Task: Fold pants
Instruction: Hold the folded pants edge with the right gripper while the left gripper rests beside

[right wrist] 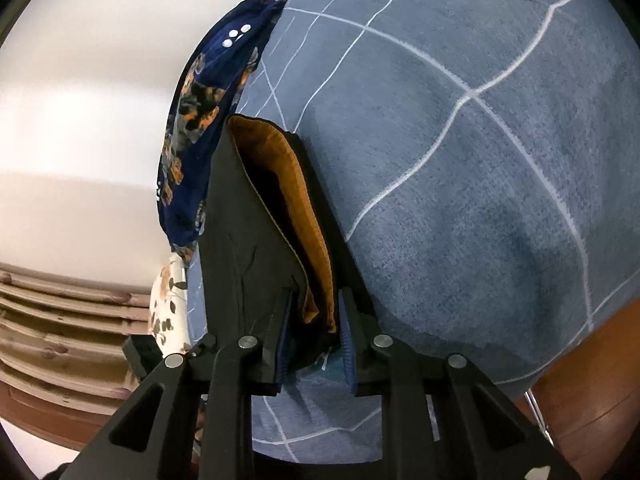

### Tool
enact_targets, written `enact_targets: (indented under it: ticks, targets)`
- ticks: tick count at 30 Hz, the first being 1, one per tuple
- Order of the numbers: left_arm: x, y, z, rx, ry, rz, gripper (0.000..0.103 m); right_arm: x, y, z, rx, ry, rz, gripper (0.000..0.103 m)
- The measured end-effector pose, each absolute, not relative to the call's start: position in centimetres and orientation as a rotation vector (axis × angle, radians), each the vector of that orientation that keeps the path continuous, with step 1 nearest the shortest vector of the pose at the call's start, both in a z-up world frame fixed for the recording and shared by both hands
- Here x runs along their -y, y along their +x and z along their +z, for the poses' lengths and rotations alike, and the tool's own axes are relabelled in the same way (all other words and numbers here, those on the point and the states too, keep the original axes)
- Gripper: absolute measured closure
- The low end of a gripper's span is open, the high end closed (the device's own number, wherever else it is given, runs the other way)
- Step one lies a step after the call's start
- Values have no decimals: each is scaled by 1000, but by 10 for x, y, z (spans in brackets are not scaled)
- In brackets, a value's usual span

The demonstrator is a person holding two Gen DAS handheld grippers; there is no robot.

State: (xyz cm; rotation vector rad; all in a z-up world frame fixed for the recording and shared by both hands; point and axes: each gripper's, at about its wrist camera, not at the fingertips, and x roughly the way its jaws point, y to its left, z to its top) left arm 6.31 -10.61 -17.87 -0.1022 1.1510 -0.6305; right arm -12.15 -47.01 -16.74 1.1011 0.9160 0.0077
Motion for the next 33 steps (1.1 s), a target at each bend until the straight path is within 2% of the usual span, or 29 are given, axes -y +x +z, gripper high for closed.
enact_targets:
  ticks: [16, 27, 29, 33]
  targets:
    - [114, 72, -177, -1134, -24, -628, 34, 464, -115, -155, -928, 995, -6, 83]
    - [123, 74, -176, -1113, 62, -617, 31, 458, -102, -145, -936, 879, -28, 65]
    - [123, 74, -176, -1114, 65, -614, 30, 459, -101, -146, -942, 875, -36, 58]
    - [124, 74, -176, -1112, 70, -611, 30, 459, -99, -148, -944, 881, -29, 57]
